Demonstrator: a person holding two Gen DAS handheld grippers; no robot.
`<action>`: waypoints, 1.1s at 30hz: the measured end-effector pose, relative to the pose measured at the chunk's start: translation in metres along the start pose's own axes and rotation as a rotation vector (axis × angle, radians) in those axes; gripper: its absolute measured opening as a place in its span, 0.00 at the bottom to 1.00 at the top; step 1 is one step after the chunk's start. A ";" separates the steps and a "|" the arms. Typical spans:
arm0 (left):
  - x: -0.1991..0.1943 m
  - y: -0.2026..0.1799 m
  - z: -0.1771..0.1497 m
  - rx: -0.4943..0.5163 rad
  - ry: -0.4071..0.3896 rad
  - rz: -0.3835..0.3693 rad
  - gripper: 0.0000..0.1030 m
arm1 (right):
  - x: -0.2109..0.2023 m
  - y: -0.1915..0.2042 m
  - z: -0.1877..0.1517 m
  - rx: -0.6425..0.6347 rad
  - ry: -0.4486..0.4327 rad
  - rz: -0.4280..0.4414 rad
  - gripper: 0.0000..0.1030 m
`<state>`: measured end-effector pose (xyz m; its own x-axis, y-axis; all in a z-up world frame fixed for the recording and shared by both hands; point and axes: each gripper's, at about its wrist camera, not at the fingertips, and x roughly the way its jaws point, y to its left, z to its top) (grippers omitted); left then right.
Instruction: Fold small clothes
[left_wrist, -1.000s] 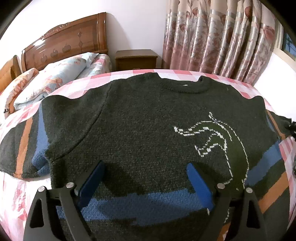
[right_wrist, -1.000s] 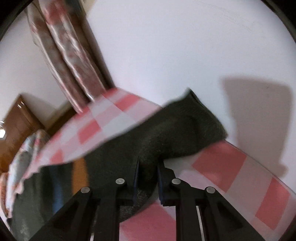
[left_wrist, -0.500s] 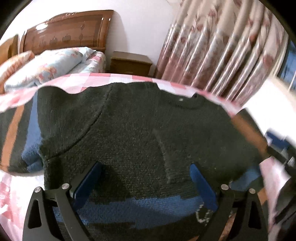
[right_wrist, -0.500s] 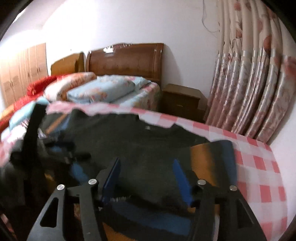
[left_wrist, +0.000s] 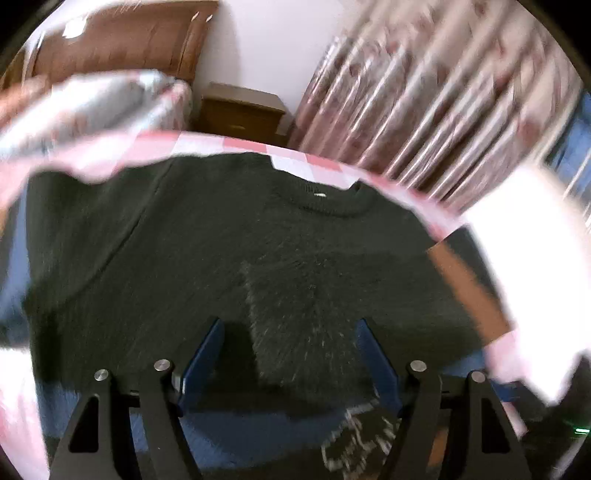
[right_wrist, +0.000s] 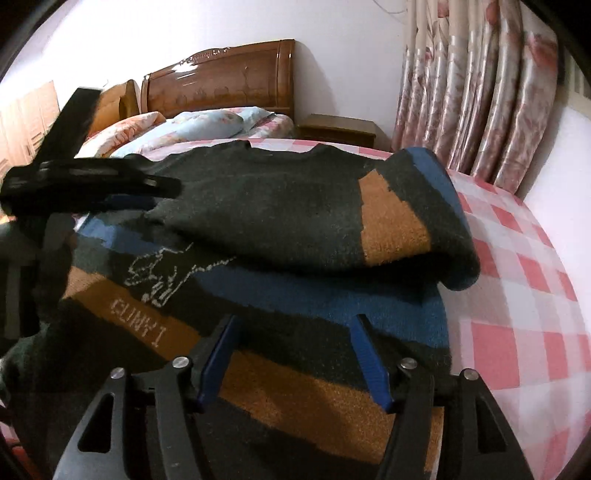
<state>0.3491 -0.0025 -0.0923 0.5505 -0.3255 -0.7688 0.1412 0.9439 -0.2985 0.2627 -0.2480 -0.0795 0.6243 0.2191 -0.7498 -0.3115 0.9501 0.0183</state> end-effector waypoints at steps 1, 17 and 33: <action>0.006 -0.014 0.001 0.039 0.007 0.033 0.70 | 0.001 -0.001 0.000 0.012 -0.003 0.000 1.00; -0.117 -0.012 0.029 0.015 -0.213 -0.081 0.11 | 0.010 -0.089 0.018 0.228 0.042 -0.246 1.00; -0.054 0.079 -0.040 -0.192 -0.082 0.085 0.11 | 0.022 -0.097 0.020 0.277 0.077 -0.272 1.00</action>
<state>0.2980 0.0876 -0.0970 0.6196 -0.2327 -0.7496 -0.0634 0.9371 -0.3433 0.3208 -0.3310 -0.0841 0.5987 -0.0563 -0.7990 0.0694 0.9974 -0.0183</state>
